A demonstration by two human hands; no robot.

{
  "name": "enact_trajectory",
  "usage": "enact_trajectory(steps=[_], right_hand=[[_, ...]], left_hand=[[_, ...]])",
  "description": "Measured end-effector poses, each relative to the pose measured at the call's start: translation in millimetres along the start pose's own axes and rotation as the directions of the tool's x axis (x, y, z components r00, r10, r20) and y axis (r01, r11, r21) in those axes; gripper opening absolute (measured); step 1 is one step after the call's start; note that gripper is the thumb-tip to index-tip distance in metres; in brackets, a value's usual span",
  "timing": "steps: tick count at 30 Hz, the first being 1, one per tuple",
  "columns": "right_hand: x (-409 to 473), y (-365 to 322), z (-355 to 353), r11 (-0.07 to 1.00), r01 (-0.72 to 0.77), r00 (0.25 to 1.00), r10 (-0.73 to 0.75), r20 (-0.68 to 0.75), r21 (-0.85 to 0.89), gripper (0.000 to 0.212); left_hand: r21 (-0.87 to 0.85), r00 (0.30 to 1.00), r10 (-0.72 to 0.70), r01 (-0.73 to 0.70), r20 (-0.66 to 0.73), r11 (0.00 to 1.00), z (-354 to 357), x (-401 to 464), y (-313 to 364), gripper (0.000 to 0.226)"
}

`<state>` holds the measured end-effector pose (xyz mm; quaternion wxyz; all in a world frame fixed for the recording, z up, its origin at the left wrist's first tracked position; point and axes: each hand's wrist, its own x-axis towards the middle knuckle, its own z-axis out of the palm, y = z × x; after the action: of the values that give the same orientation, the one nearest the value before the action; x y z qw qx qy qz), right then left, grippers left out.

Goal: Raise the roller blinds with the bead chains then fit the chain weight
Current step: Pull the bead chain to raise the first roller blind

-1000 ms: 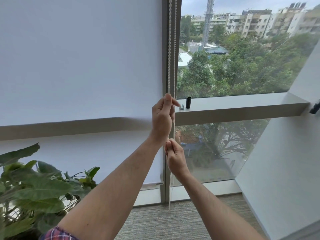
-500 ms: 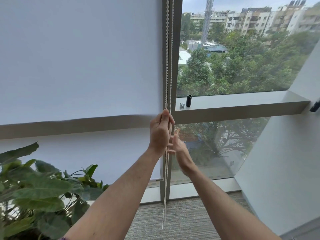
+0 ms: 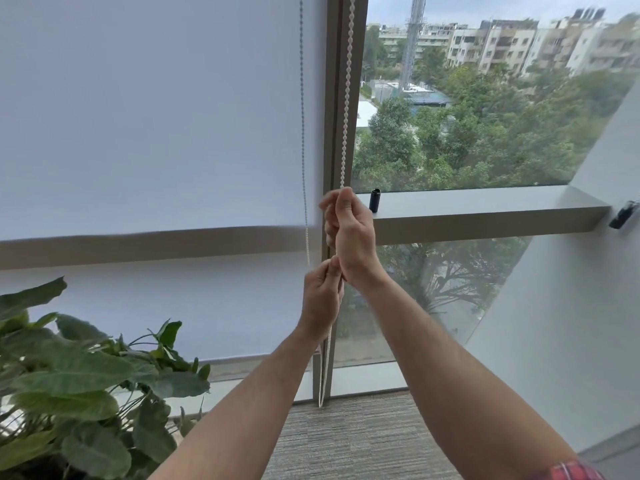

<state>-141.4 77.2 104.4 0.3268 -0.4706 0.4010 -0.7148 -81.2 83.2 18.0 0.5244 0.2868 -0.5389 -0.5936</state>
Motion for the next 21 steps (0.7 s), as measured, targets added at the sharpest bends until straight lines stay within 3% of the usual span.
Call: enact_trajectory(steps=[12, 19, 21], right_hand=[[-25, 40, -14, 0.985, 0.020, 0.997, -0.033, -0.068, -0.172, 0.038], [-65, 86, -24, 0.970, -0.081, 0.996, 0.073, -0.042, -0.227, 0.038], [-75, 97, -28, 0.960, -0.121, 0.992, 0.111, -0.053, -0.254, 0.040]], left_hand=[[0.162, 0.969, -0.059, 0.020, 0.239, 0.987, -34, 4, -10, 0.038], [0.043, 0.995, -0.005, 0.001, 0.102, 0.999, -38, 28, 25, 0.036], [-0.010, 0.991, 0.050, -0.049, 0.124, 0.999, -30, 34, 45, 0.041]])
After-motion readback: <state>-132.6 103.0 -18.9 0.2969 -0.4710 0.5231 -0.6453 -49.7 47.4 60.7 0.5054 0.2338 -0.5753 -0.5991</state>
